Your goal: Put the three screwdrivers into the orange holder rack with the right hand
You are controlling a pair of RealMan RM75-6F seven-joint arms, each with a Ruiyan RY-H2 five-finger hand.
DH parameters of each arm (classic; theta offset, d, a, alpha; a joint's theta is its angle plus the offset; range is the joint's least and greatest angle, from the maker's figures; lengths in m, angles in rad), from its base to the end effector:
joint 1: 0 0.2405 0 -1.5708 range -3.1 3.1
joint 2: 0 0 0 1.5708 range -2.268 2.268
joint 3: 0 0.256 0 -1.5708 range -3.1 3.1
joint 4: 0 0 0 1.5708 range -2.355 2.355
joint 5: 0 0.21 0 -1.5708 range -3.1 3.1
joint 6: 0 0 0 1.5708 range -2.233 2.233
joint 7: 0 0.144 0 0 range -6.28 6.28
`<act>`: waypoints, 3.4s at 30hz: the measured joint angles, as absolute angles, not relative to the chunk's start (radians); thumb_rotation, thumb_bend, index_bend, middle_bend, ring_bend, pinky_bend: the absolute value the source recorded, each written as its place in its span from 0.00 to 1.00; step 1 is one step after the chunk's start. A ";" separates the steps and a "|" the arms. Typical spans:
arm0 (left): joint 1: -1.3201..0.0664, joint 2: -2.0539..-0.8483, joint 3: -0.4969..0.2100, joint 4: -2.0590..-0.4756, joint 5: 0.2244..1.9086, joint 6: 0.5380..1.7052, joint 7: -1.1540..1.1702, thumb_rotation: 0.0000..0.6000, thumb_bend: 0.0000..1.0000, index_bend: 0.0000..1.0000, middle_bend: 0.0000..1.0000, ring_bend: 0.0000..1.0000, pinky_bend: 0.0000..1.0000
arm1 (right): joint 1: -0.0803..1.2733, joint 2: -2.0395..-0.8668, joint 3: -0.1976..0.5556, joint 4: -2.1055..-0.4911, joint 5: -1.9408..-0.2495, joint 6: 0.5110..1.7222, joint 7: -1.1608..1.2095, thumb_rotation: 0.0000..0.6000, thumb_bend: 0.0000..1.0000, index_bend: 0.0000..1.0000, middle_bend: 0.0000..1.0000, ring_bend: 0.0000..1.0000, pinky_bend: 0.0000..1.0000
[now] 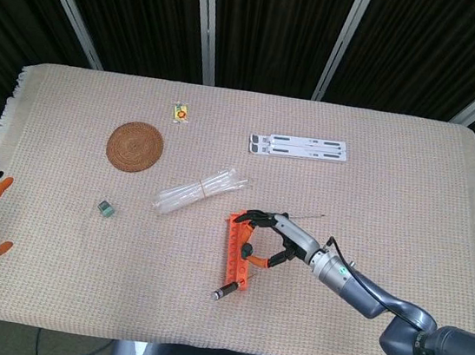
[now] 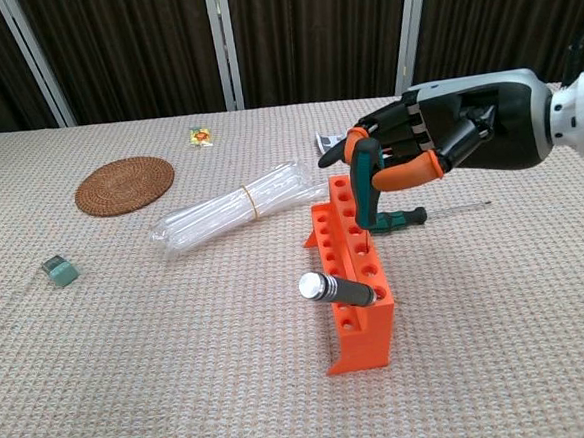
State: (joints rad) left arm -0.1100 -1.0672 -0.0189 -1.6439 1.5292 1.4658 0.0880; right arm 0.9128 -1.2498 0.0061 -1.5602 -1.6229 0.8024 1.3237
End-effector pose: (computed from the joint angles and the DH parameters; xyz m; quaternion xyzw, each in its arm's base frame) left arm -0.3041 0.1818 0.1644 -0.6367 -0.3541 -0.3552 0.5857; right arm -0.1237 -0.3323 0.0269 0.5717 -0.7111 0.4091 0.0085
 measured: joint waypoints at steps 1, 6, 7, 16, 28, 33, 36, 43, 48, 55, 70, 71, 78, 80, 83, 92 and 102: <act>-0.110 -1.067 -0.019 -1.644 1.529 1.466 0.088 1.00 0.06 0.00 0.00 0.00 0.00 | 0.912 -1.256 0.007 -1.560 -1.612 0.799 1.305 1.00 0.52 0.60 0.17 0.00 0.00; -0.111 -1.068 -0.018 -1.644 1.530 1.464 0.089 1.00 0.06 0.00 0.00 0.00 0.00 | 0.905 -1.279 0.010 -1.557 -1.579 0.791 1.234 1.00 0.52 0.59 0.16 0.00 0.00; -0.111 -1.068 -0.018 -1.644 1.530 1.464 0.089 1.00 0.06 0.00 0.00 0.00 0.00 | 0.902 -1.285 0.011 -1.557 -1.570 0.790 1.217 1.00 0.52 0.59 0.16 0.00 0.00; -0.110 -1.066 -0.019 -1.646 1.531 1.466 0.088 1.00 0.06 0.00 0.00 0.00 0.00 | 0.887 -1.302 0.020 -1.563 -1.532 0.782 1.141 1.00 0.40 0.47 0.13 0.00 0.00; -0.109 -1.066 -0.021 -1.645 1.533 1.473 0.086 1.00 0.06 0.00 0.00 0.00 0.00 | 0.877 -1.284 0.025 -1.583 -1.545 0.786 1.132 1.00 0.09 0.15 0.03 0.00 0.00; -0.109 -1.066 -0.023 -1.645 1.534 1.475 0.084 1.00 0.06 0.00 0.00 0.00 0.00 | 0.872 -1.256 0.027 -1.601 -1.564 0.812 1.137 1.00 0.05 0.11 0.01 0.00 0.00; -0.110 -1.066 -0.024 -1.645 1.534 1.476 0.085 1.00 0.06 0.00 0.00 0.00 0.00 | 0.867 -1.235 0.030 -1.612 -1.573 0.831 1.140 1.00 0.05 0.12 0.01 0.00 0.00; -0.114 -1.071 -0.025 -1.645 1.539 1.473 0.084 1.00 0.06 0.00 0.00 0.00 0.00 | 0.858 -1.186 0.065 -1.612 -1.530 0.854 1.100 1.00 0.15 0.31 0.07 0.00 0.00; -0.117 -1.077 -0.024 -1.643 1.546 1.473 0.085 1.00 0.06 0.00 0.00 0.00 0.00 | 0.866 -1.188 0.084 -1.575 -1.467 0.827 0.954 1.00 0.19 0.36 0.08 0.00 0.00; -0.117 -1.078 -0.022 -1.640 1.541 1.470 0.089 1.00 0.06 0.00 0.00 0.00 0.00 | 0.905 -1.257 0.101 -1.452 -1.372 0.773 0.547 1.00 0.20 0.34 0.07 0.00 0.00; -0.114 -1.081 -0.019 -1.630 1.524 1.459 0.088 1.00 0.06 0.00 0.00 0.00 0.00 | 1.002 -1.466 0.109 -1.231 -1.224 0.726 -0.113 1.00 0.21 0.31 0.04 0.00 0.00; -0.113 -1.082 -0.019 -1.629 1.523 1.458 0.087 1.00 0.06 0.00 0.00 0.00 0.00 | 1.006 -1.475 0.108 -1.224 -1.221 0.727 -0.140 1.00 0.21 0.31 0.04 0.00 0.00; -0.113 -1.087 -0.018 -1.614 1.516 1.452 0.077 1.00 0.06 0.00 0.00 0.00 0.00 | 1.022 -1.542 0.093 -1.180 -1.191 0.741 -0.335 1.00 0.21 0.37 0.04 0.00 0.00; -0.113 -1.090 -0.017 -1.609 1.515 1.450 0.074 1.00 0.06 0.00 0.00 0.00 0.00 | 1.024 -1.562 0.088 -1.170 -1.172 0.740 -0.387 1.00 0.21 0.38 0.04 0.00 0.00; -0.112 -1.094 -0.017 -1.603 1.513 1.448 0.070 1.00 0.06 0.00 0.00 0.00 0.00 | 1.025 -1.583 0.081 -1.157 -1.143 0.729 -0.441 1.00 0.21 0.38 0.04 0.00 0.00; -0.113 -1.095 -0.017 -1.604 1.512 1.447 0.071 1.00 0.06 0.00 0.00 0.00 0.00 | 1.025 -1.584 0.082 -1.175 -1.081 0.680 -0.477 1.00 0.18 0.40 0.04 0.00 0.00; -0.115 -1.094 -0.018 -1.608 1.512 1.446 0.076 1.00 0.06 0.00 0.00 0.00 0.00 | 1.028 -1.584 0.087 -1.193 -1.038 0.657 -0.488 1.00 0.14 0.43 0.05 0.00 0.00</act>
State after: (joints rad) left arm -0.1148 -1.0943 -0.0182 -1.6082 1.5119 1.4458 0.0763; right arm 1.0280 -1.5843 0.0873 -1.1927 -1.0384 0.6573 -0.4877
